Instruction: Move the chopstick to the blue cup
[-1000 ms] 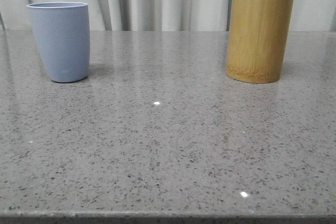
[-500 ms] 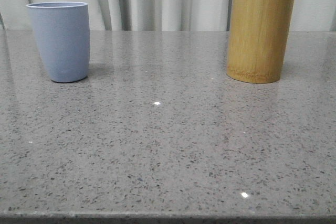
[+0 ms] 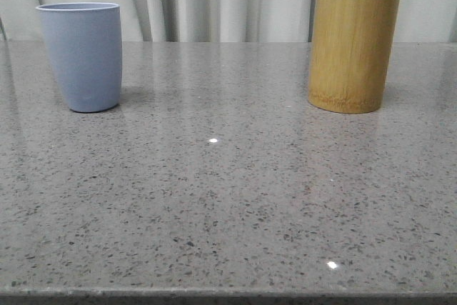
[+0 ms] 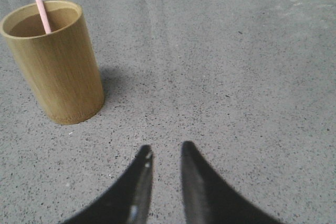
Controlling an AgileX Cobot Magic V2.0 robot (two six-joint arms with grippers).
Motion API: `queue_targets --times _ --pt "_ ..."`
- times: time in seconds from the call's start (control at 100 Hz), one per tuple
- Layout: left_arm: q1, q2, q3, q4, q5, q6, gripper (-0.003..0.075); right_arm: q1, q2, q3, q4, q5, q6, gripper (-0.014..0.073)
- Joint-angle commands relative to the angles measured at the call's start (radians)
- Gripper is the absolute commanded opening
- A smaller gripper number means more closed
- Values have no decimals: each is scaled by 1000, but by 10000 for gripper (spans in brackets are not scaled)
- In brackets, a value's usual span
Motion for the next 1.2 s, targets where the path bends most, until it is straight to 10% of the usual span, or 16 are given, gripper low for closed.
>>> queue_targets --times 0.0,0.19,1.19 --pt "-1 63 -61 -16 -67 -10 274 -3 61 -58 -4 -64 -7 339" --pt "-1 100 -86 -6 -99 -10 491 -3 115 -87 -4 -58 -7 433" --pt "-32 714 -692 -272 290 182 440 -3 115 -87 -4 -51 -7 433"
